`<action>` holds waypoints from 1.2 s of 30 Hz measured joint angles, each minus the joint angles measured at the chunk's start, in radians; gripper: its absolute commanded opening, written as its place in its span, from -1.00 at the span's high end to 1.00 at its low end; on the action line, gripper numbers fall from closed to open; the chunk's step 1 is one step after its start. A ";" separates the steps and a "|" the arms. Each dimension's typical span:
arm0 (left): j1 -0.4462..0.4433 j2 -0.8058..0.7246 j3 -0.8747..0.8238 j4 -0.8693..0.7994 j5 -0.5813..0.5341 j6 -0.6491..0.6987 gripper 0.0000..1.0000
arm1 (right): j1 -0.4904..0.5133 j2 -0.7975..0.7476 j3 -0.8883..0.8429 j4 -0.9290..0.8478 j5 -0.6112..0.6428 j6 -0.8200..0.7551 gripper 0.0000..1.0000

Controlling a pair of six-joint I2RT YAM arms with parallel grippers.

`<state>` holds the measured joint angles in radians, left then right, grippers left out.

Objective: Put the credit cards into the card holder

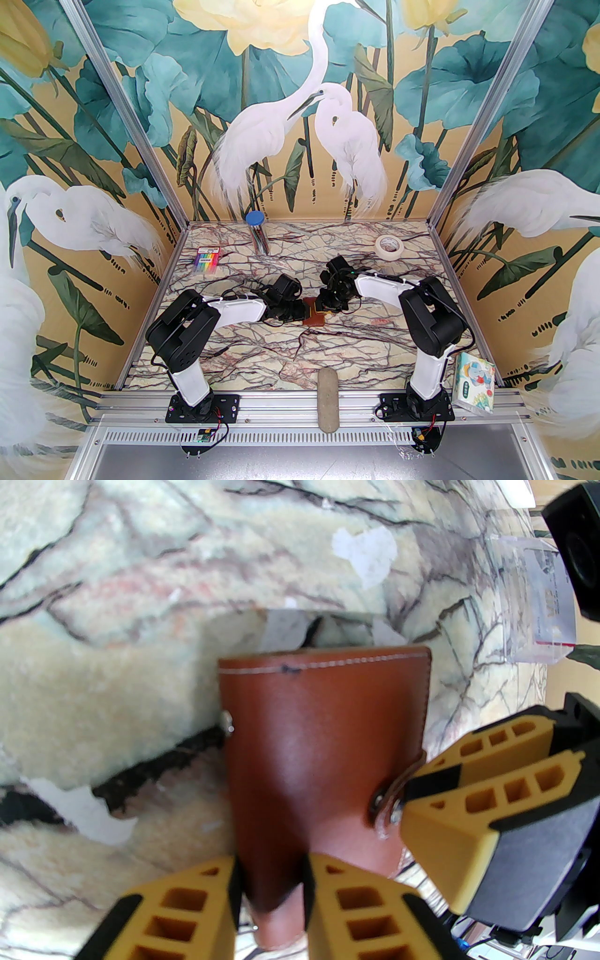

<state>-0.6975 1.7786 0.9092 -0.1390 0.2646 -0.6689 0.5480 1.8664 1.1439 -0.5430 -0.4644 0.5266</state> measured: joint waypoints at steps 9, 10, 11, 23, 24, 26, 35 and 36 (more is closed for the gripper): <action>0.000 0.000 0.000 0.000 0.000 0.000 0.42 | 0.022 0.004 0.005 0.001 0.032 0.000 0.61; 0.000 0.000 0.000 0.000 0.000 0.000 0.42 | 0.023 0.004 0.006 0.001 0.037 0.000 0.62; 0.001 0.000 0.000 0.000 0.000 0.000 0.42 | 0.025 0.004 0.006 0.001 0.044 0.000 0.62; 0.002 0.001 0.000 0.001 0.003 0.000 0.42 | 0.071 -0.003 0.013 -0.004 0.145 -0.021 0.66; 0.002 0.001 0.000 0.001 0.003 0.000 0.42 | 0.074 -0.004 0.013 -0.004 0.153 -0.025 0.66; 0.002 0.001 0.000 0.001 0.003 0.000 0.42 | 0.082 -0.008 0.013 -0.004 0.171 -0.028 0.64; 0.002 0.001 0.000 0.000 0.003 0.000 0.42 | 0.113 -0.015 0.013 -0.003 0.245 -0.039 0.50; 0.002 0.001 0.000 0.001 0.003 0.000 0.42 | 0.113 -0.015 0.013 -0.003 0.248 -0.039 0.50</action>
<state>-0.6956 1.7798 0.9092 -0.1383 0.2676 -0.6693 0.6613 1.8511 1.1568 -0.5465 -0.2161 0.4881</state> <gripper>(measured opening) 0.290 0.246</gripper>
